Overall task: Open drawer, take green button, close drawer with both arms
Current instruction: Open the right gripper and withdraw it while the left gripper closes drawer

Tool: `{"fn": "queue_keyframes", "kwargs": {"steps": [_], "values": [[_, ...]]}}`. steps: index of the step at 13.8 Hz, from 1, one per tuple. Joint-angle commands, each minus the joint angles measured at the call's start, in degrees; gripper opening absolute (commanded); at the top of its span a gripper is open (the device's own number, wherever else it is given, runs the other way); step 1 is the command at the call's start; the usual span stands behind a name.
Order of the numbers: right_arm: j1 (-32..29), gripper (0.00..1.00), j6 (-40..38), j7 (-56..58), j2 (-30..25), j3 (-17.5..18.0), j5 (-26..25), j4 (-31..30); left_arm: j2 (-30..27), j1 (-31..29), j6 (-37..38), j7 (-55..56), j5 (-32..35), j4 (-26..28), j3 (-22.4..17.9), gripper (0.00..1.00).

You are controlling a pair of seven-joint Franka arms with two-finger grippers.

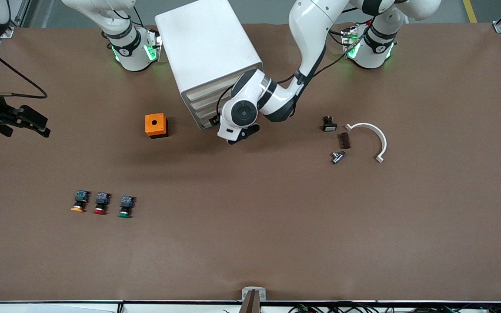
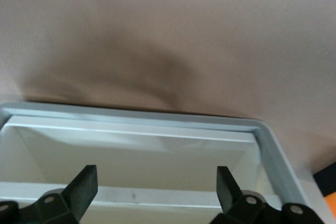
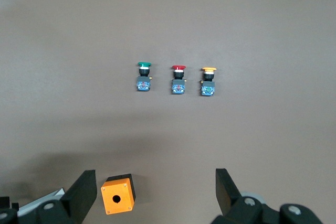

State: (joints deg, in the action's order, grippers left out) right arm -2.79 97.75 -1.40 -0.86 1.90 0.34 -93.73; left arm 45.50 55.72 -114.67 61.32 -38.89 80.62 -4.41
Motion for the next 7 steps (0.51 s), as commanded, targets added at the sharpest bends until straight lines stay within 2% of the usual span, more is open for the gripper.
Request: {"fn": "queue_keyframes", "kwargs": {"steps": [1,5,7], "values": [[-1.1,1.0,-0.9,0.3,-0.6,0.7,-0.9,1.0,-2.5,-4.1,0.7,-2.7,-0.3,-0.2,0.3,1.0],[-1.1,1.0,-0.9,0.4,-1.3,0.7,-1.6,1.5,-8.0,-10.3,0.7,-3.0,0.0,-1.0,-0.1,1.0],[-1.1,1.0,-1.0,0.5,-1.3,0.7,-1.6,1.9,-10.9,-12.9,0.6,-3.3,3.4,-1.1,-1.0,1.0]]}}
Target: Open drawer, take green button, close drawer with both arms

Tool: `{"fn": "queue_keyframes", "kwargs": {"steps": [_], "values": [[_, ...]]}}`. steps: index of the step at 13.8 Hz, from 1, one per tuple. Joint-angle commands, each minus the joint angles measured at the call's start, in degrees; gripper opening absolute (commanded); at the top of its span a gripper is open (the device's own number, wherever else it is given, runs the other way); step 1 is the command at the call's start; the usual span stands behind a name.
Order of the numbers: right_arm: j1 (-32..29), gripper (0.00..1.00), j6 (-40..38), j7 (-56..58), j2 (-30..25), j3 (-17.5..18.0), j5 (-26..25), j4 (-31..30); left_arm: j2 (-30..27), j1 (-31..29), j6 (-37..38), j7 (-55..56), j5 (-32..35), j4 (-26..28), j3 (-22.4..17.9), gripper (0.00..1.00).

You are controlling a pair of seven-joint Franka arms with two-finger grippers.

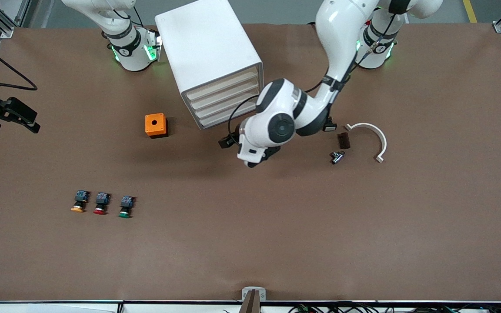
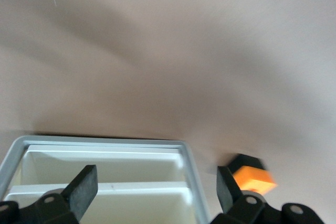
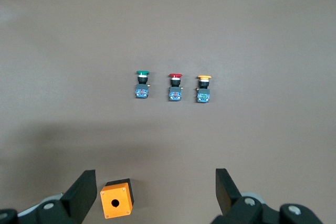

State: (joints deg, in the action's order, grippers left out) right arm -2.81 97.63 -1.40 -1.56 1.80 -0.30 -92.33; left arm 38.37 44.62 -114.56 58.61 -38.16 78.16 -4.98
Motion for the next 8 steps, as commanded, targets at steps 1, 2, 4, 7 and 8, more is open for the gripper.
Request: {"fn": "queue_keyframes", "kwargs": {"steps": [1,2,4,7,8], "values": [[-1.1,1.0,-0.9,0.5,-0.6,0.9,-0.9,0.6,-5.0,-4.0,0.5,-1.4,4.7,1.5,-0.5,1.0],[-1.0,1.0,-0.8,0.5,-0.6,1.0,-0.9,0.6,-6.8,-6.4,0.6,-3.3,6.7,1.5,-0.4,1.0],[-1.0,1.0,-0.6,0.5,-0.6,1.0,-1.0,0.6,-9.9,-8.4,5.1,-8.2,16.0,1.6,-0.6,0.99],[-1.0,1.0,-0.6,0.6,-0.6,1.0,-1.0,0.6,-14.4,-13.9,11.8,-16.6,23.0,1.7,-0.4,0.99],[-1.0,1.0,-0.6,0.7,-0.6,1.0,-1.0,0.6,-15.9,-15.7,15.4,-20.5,23.0,1.7,-0.4,0.99]]}}
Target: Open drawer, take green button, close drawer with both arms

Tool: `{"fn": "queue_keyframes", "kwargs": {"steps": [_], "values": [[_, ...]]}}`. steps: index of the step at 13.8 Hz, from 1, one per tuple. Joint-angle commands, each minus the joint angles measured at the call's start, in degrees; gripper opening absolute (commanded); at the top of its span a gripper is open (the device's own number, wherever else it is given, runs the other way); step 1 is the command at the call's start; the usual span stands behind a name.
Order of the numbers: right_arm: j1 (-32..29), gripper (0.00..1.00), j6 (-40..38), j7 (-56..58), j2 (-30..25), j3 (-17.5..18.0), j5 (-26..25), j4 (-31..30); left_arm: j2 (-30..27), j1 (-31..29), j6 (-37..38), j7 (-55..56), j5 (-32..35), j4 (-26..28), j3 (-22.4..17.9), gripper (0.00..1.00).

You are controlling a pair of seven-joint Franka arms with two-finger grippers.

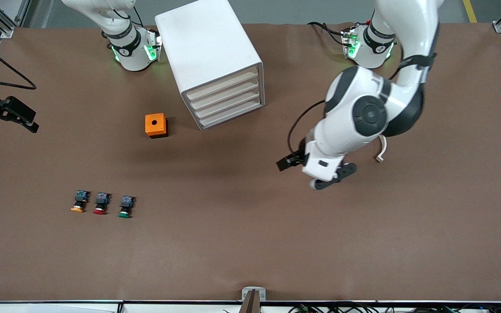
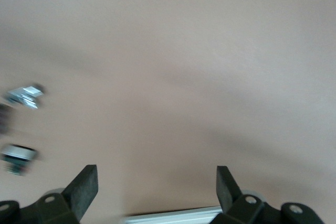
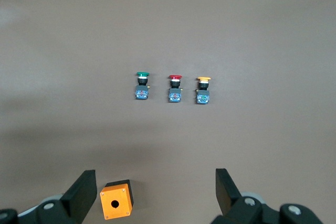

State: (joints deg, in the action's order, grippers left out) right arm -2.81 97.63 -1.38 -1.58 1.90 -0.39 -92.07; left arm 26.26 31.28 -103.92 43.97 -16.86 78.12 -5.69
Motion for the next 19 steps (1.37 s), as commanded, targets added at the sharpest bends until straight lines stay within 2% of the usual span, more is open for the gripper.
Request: {"fn": "queue_keyframes", "kwargs": {"steps": [1,6,10,14,15,18,19], "values": [[-1.0,1.0,-0.5,0.7,-0.5,0.9,-1.0,0.3,-5.2,-4.6,8.2,-9.3,2.1,1.9,0.2,0.99],[-1.0,1.0,-0.3,0.6,-0.5,0.9,-1.0,0.3,-11.2,-10.4,14.7,-21.3,11.1,3.1,0.4,0.99],[-1.0,1.0,-0.3,0.6,-0.5,0.9,-1.0,0.3,-18.9,-17.6,14.8,-34.9,12.4,10.2,0.4,0.99],[-1.0,1.0,-0.3,0.6,-0.5,0.9,-1.0,0.3,-22.8,-22.0,13.8,-41.9,12.6,15.0,0.6,0.99],[-1.1,1.0,-0.3,0.6,-0.5,0.8,-1.0,0.4,-22.8,-24.0,13.5,-42.1,12.7,15.3,1.7,0.99],[-2.0,1.0,-0.7,0.5,-0.4,0.2,-0.3,1.2,-23.1,-33.2,11.6,-42.7,14.8,16.9,11.9,1.0],[-2.5,1.0,-0.8,0.6,-0.4,0.1,0.0,1.8,-23.4,-33.6,11.2,-42.7,15.1,17.4,12.5,1.0]]}}
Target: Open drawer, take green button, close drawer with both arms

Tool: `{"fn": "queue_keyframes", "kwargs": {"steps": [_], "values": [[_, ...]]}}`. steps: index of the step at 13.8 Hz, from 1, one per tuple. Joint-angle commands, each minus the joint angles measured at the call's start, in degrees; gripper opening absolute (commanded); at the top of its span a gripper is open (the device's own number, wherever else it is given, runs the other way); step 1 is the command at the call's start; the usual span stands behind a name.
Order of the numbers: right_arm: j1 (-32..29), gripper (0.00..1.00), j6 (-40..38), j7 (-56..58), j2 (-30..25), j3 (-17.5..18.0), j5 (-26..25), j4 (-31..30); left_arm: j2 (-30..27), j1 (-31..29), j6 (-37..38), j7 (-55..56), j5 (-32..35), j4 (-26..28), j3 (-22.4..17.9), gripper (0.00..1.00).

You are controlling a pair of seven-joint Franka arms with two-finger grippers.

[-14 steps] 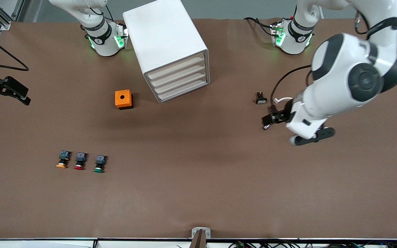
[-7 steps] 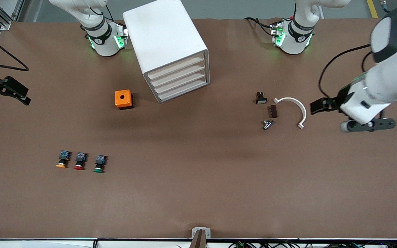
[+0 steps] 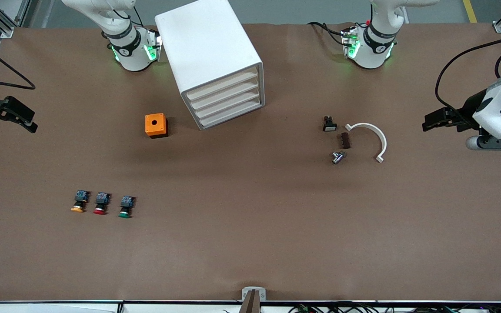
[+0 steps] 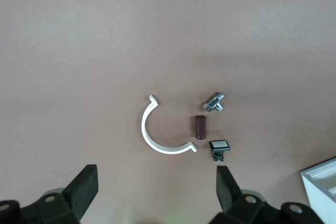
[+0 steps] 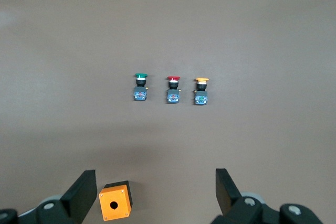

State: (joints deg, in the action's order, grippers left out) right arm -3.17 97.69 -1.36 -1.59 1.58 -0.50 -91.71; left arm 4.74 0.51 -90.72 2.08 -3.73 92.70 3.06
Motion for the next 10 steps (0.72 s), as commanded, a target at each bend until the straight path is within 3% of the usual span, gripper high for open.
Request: {"fn": "queue_keyframes", "kwargs": {"steps": [1,10], "values": [[-2.1,1.0,-0.8,0.7,-0.3,0.4,0.1,1.6,-2.1,-2.5,-2.5,-0.8,2.0,3.0,3.8,1.0],[-1.9,1.0,-0.9,1.8,-0.3,0.4,-0.1,1.7,-5.8,2.5,-3.6,-3.0,2.9,3.5,-2.5,1.0]]}}
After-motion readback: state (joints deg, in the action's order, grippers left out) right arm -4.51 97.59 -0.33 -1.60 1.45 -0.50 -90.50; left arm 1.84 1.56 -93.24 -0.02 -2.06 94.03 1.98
